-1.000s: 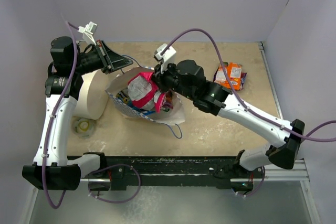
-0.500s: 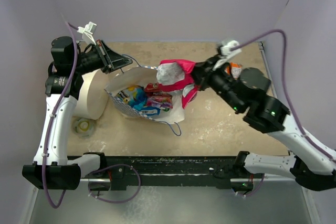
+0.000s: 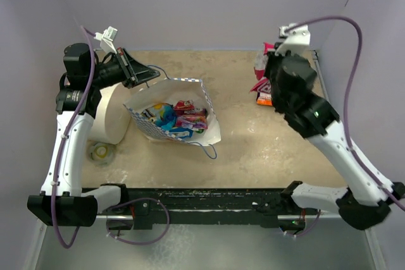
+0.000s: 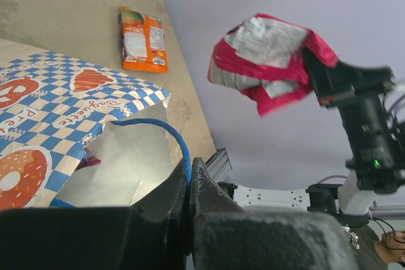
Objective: Take the snacks out of the paper bag
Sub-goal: Place the snack at the center of the board.
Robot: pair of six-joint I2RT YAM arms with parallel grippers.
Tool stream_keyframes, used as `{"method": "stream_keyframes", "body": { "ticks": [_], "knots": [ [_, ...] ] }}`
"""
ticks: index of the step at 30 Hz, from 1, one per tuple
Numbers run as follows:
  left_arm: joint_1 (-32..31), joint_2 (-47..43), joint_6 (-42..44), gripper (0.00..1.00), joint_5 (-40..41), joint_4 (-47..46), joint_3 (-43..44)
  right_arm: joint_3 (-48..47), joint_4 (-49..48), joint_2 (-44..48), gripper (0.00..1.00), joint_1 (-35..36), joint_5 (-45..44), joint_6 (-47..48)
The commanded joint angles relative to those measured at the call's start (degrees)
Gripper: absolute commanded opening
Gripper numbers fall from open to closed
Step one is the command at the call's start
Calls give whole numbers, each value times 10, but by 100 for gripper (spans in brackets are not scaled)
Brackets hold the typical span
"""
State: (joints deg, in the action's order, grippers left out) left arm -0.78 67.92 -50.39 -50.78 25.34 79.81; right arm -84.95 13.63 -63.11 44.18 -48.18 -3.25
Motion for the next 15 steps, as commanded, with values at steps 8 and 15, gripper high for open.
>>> {"method": "stream_keyframes", "body": {
  "ticks": [8,15],
  "knots": [
    [-2,-21,-18,0,-13,-31,7,-105,53,-216,0,-242,61,-8],
    [-2,-28,-16,0,-13,-28,6,-148,73,-314,0,-313,8,34]
  ]
}}
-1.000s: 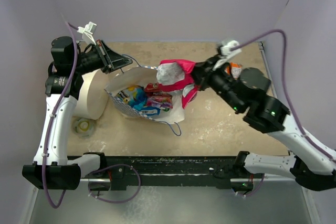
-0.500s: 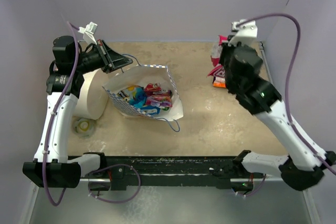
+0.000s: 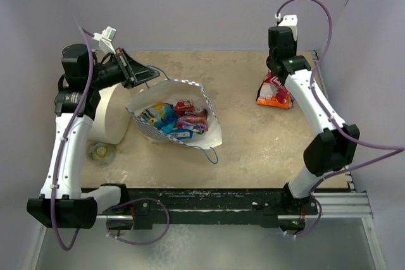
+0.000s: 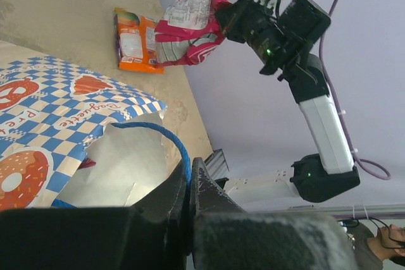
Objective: Take the snacks out of the paper bag
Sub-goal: Place the snack at the center of the board.
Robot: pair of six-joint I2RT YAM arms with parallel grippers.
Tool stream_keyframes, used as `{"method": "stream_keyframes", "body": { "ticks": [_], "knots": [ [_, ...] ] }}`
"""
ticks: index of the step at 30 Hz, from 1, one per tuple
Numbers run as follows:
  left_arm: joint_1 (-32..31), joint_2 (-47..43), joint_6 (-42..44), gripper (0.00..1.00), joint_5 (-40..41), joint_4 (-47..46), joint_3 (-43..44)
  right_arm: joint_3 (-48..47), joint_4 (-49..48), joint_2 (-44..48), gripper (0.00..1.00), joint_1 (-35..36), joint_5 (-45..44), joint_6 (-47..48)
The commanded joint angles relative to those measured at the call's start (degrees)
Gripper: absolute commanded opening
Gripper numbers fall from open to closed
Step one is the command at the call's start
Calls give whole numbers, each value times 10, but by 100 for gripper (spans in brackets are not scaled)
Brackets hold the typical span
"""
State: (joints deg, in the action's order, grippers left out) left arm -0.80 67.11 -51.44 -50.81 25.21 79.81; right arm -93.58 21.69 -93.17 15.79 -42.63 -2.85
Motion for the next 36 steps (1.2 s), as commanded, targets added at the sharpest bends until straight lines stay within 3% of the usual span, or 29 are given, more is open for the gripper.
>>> {"method": "stream_keyframes", "body": {
  "ticks": [1,10,21,36],
  "knots": [
    [-2,-20,-4,0,-13,-26,7,-64,-9,-19,0,-35,-53,37],
    [-2,-11,2,0,-15,-21,13,-40,-50,-47,0,-62,-65,92],
    [-1,-7,29,0,-12,15,34,-104,-51,-197,0,-34,-87,88],
    [-1,-1,64,0,7,64,67,-168,44,-338,16,-2,82,-71]
  ]
}}
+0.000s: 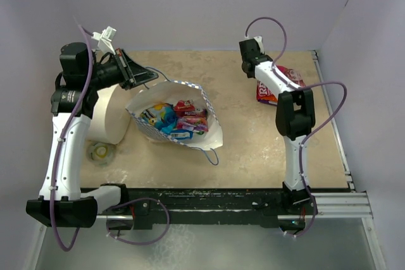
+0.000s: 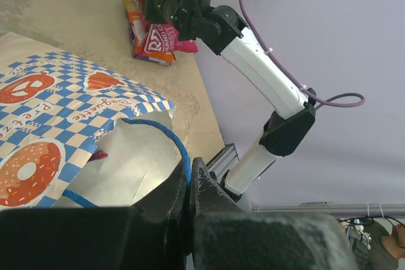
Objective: Take the snacks out of the paper bag
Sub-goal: Place the snack at the center of the board.
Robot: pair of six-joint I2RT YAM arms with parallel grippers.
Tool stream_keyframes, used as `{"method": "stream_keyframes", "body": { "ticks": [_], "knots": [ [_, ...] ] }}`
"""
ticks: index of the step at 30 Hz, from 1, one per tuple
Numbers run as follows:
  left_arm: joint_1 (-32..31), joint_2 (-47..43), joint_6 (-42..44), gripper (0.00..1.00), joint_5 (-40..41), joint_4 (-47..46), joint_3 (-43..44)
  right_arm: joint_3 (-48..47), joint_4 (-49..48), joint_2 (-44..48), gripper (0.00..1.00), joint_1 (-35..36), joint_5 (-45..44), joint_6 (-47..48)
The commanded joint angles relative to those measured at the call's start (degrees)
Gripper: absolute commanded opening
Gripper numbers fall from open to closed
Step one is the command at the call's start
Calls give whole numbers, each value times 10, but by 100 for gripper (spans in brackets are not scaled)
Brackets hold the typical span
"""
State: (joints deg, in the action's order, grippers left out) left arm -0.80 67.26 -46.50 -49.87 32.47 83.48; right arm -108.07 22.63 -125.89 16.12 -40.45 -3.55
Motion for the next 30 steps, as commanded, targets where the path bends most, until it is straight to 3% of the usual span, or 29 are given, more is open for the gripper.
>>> {"method": "stream_keyframes", "body": {
  "ticks": [1,5,11,16,23,27,30],
  "knots": [
    [-1,-1,14,0,-2,-8,31,-23,39,-17,17,-5,68,-76],
    [-1,0,16,0,-3,-7,33,3,34,-17,26,-6,81,-96],
    [-1,1,17,0,-6,-6,33,35,24,11,47,-11,93,-91],
    [-1,0,15,0,-10,-8,28,73,26,70,69,-11,108,-98],
    [-1,-7,2,0,-19,-24,10,123,9,158,91,-11,149,-86],
    [-1,-8,-3,0,-23,-29,3,145,-18,195,100,-11,182,-59],
    [-1,-7,-12,0,-28,-38,-5,143,-8,213,100,-11,190,-56]
  ]
}}
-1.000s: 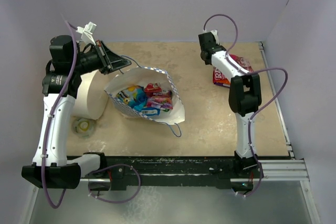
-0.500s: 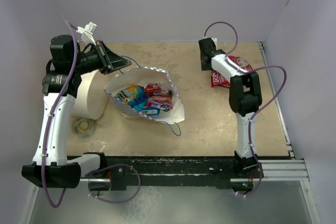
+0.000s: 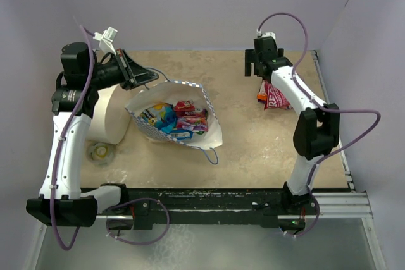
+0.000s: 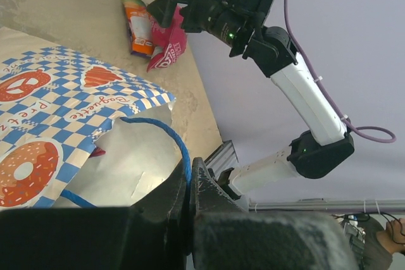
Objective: Take the snacks out of the paper bag
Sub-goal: Place the snack at the center of the board, then take out the snack from the paper bag.
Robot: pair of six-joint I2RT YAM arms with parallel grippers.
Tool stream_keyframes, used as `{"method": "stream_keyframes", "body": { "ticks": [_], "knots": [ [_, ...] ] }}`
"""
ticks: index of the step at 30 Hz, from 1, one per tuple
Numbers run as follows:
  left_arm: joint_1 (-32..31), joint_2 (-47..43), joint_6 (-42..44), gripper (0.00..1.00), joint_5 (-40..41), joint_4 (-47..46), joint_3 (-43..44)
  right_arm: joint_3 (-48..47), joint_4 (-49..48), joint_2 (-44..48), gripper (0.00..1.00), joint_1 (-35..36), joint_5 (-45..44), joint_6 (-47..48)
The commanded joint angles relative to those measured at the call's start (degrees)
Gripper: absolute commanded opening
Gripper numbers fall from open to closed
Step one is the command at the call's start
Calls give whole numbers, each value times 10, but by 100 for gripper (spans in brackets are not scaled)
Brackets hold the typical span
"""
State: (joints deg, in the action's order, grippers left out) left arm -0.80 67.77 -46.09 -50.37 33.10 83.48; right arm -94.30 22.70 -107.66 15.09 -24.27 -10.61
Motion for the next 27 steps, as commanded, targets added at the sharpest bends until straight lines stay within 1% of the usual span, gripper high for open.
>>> {"method": "stream_keyframes", "body": {
  "ticks": [1,5,8,10,12,13,15,17,22,25,26,27],
  "knots": [
    [-1,-13,-18,0,-24,-47,-7,6,-6,38,100,-1,28,15],
    [-1,-14,-23,0,-27,-52,-13,18,-11,79,100,-1,37,26],
    [-1,-13,-23,0,-33,-59,-15,29,-10,110,100,0,73,30],
    [-1,-17,-24,0,-45,-75,-19,37,-16,137,100,1,110,30],
    [-2,-27,-36,0,-59,-114,-31,56,-32,170,99,5,174,32],
    [-3,-33,-48,0,-68,-149,-37,71,-48,187,97,11,208,35],
    [-3,-42,-67,0,-81,-191,-45,103,-88,230,96,33,282,59],
    [-3,-50,-75,0,-84,-215,-47,130,-125,269,94,65,328,95],
    [-3,-60,-65,0,-59,-233,-45,188,-177,351,89,129,441,148],
    [-3,-57,-69,0,-48,-262,-45,215,-194,388,85,165,488,164],
    [-3,-55,-65,0,-49,-271,-41,222,-197,400,84,177,498,170],
    [-3,-50,-46,0,-46,-259,-29,228,-198,407,84,187,505,173]
  ]
}}
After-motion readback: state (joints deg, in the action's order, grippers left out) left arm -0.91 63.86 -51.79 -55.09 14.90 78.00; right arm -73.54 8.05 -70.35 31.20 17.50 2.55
